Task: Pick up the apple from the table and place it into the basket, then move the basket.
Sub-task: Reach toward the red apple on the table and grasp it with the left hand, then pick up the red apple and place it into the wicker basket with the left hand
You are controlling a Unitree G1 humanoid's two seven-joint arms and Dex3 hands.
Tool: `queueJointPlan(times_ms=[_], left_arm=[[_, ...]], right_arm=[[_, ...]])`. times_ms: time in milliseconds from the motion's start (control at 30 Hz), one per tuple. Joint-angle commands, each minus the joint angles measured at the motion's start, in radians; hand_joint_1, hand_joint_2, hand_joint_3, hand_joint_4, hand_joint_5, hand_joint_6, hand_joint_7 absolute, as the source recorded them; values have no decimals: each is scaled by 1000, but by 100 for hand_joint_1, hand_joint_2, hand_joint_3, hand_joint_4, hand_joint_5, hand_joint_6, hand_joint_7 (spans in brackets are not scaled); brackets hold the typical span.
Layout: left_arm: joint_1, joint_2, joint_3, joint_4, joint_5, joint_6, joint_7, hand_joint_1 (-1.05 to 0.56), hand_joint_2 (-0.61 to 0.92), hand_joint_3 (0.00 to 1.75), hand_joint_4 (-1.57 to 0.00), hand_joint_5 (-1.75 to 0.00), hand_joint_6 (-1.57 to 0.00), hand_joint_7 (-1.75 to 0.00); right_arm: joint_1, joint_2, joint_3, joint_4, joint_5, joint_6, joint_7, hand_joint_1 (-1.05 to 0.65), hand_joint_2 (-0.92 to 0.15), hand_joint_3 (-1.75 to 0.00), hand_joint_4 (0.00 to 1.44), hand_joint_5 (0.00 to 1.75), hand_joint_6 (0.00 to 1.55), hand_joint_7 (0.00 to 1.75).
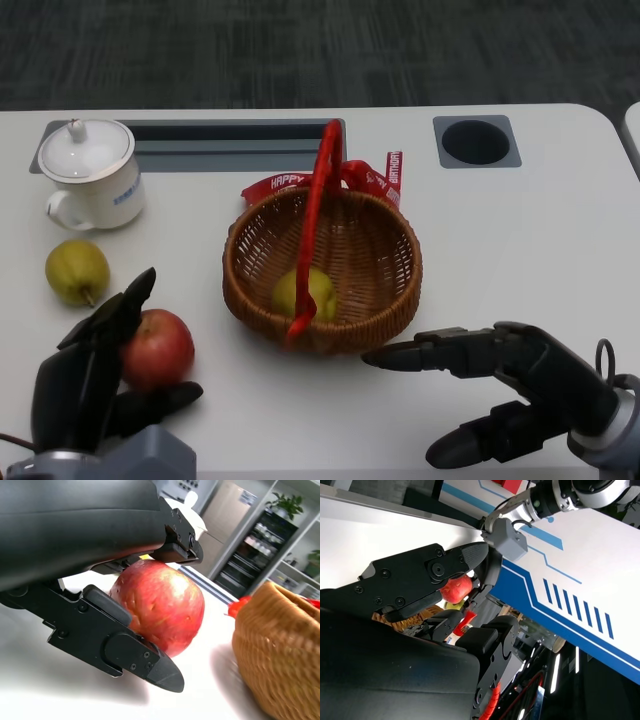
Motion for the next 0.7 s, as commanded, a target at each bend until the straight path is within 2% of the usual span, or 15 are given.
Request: queueJointPlan(times_ms=[33, 100, 167, 300, 367, 533, 700], left_arm=[[-2, 13, -28, 71, -31, 22, -18, -69, 70, 0, -45, -4, -46, -3], [-7, 4, -27, 93, -76, -2, -58, -65, 70, 0, -49, -3, -50, -3], [-8, -11, -13, 105, -142, -39, -117, -55, 70, 0, -59, -5, -56, -3], [8, -51, 39, 98, -310, -119, -271, -33, 74, 1, -97, -8, -78, -4], [20, -66, 57, 79, -368, -150, -316, -30, 77, 1, -106, -7, -85, -4], [46, -95, 87, 7, -464, -227, -385, -23, 80, 1, -112, -4, -89, -3], [77, -105, 109, -90, -495, -253, -418, -26, 82, 1, -111, -2, -88, -1]], right_arm=[[2, -17, -3, -17, 8, -1, -1, -41, -87, 0, 69, 0, 64, 0], [3, -17, -3, -19, 10, 3, 0, -41, -87, 0, 69, 0, 63, 0], [4, -17, -3, -21, 9, 5, 0, -41, -87, 0, 69, 0, 63, 0], [5, -13, -1, -22, 8, 4, -2, -41, -88, 0, 69, 0, 64, 0], [2, -7, -1, -15, 13, -1, 2, -41, -88, 0, 70, 0, 64, 0], [-3, 4, 3, -3, 29, 3, 19, -40, -89, 0, 70, 0, 64, 0], [-2, 4, 1, 2, 32, 10, 29, -40, -90, -1, 70, 0, 65, 0]])
